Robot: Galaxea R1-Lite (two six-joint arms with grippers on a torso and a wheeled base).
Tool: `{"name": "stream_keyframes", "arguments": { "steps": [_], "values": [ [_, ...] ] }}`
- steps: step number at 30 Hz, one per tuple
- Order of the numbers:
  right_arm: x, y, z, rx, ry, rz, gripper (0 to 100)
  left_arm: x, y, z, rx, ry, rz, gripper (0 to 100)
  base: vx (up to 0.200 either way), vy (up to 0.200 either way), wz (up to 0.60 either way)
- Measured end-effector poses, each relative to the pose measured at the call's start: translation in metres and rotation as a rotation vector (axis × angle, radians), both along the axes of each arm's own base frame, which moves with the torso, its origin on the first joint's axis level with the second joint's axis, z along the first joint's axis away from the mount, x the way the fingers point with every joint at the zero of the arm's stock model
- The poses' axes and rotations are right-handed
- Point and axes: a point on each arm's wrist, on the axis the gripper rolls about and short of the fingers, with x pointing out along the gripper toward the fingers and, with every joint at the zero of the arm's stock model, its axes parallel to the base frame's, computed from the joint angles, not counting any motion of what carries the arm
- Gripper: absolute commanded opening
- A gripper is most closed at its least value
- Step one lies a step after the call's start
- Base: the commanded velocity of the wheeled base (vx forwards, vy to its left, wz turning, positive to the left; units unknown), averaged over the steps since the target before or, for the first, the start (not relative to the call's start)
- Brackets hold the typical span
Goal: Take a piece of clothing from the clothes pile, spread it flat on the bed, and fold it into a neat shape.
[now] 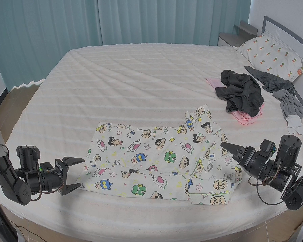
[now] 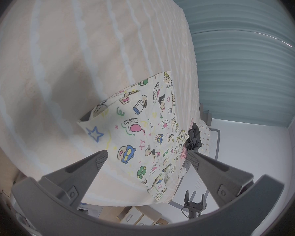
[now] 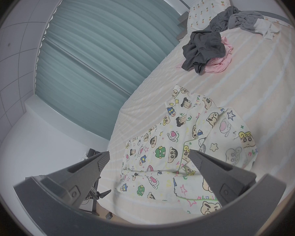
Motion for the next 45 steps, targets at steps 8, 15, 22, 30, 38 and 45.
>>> {"name": "stream_keyframes", "arguments": {
  "steps": [8,15,22,30,38,45],
  "values": [
    [0.003,-0.001,-0.006,-0.008,0.020,-0.002,100,0.000,0.001,0.000,0.001,0.000,0.005,100,0.000,0.000,0.00],
    [0.006,0.000,-0.012,-0.014,0.041,0.003,100,0.000,0.001,0.000,0.002,0.000,0.008,100,0.086,0.000,0.00],
    [0.005,0.001,-0.013,-0.037,0.037,0.010,100,0.001,0.001,0.003,0.045,-0.049,-0.012,100,0.000,0.000,0.00],
    [0.002,0.000,-0.014,-0.072,0.025,0.021,100,0.008,0.002,0.015,0.304,-0.300,-0.121,100,0.000,0.000,0.00],
    [-0.012,-0.006,-0.017,-0.065,0.065,0.017,100,0.012,0.002,0.005,0.607,-0.375,-0.350,100,0.000,0.000,0.00],
    [-0.020,-0.009,-0.020,-0.052,0.065,0.014,100,0.022,0.004,-0.011,0.707,-0.339,-0.497,100,0.000,0.000,0.00]
  ]
}}
